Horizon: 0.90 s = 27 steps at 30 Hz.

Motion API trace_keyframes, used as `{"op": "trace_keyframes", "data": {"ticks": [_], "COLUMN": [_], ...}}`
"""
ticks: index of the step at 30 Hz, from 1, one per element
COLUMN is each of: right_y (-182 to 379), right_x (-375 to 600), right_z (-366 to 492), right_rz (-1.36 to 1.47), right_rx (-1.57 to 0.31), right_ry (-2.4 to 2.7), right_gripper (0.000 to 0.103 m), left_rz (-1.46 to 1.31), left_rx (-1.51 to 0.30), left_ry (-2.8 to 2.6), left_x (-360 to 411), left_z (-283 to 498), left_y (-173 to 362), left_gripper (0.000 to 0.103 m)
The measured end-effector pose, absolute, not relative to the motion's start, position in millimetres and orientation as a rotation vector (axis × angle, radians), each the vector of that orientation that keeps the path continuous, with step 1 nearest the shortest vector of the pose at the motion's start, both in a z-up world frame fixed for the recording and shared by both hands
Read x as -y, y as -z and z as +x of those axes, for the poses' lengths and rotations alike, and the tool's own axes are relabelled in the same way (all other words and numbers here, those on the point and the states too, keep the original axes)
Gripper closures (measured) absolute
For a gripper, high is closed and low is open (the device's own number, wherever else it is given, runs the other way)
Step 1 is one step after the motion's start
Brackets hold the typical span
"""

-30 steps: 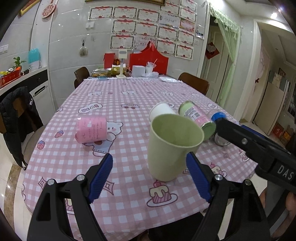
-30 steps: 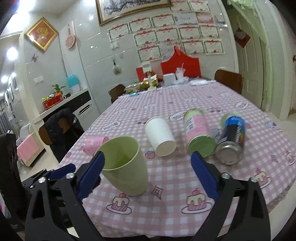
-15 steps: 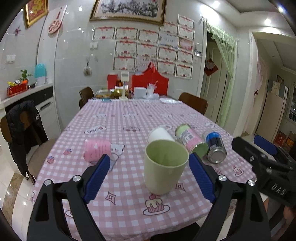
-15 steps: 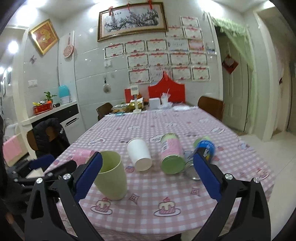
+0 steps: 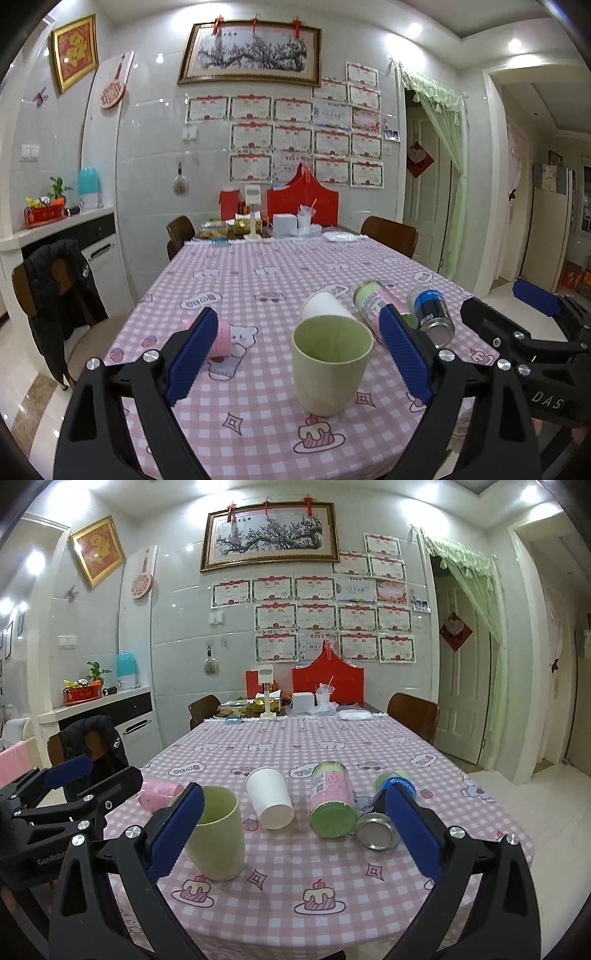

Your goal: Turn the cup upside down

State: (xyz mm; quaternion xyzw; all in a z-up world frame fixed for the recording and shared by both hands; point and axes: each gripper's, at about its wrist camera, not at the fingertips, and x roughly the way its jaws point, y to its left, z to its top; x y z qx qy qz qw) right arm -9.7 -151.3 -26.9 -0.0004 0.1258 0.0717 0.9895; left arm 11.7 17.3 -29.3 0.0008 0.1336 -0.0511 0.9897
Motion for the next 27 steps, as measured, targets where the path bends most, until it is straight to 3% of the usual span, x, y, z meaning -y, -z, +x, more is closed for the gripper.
{"op": "trace_keyframes", "data": {"ticks": [27], "right_y": [26.9], "right_x": [151.6], "right_z": [-14.5], "right_rz": [-0.008], "right_rx": [-0.223], "right_ry": [-0.112], "right_gripper": [0.008], "left_rz": [0.035], "left_rx": [-0.203], "left_ry": [0.084], "left_x": [-13.8], "left_z": [5.5], "left_y": [29.1], "left_gripper": [0.015]}}
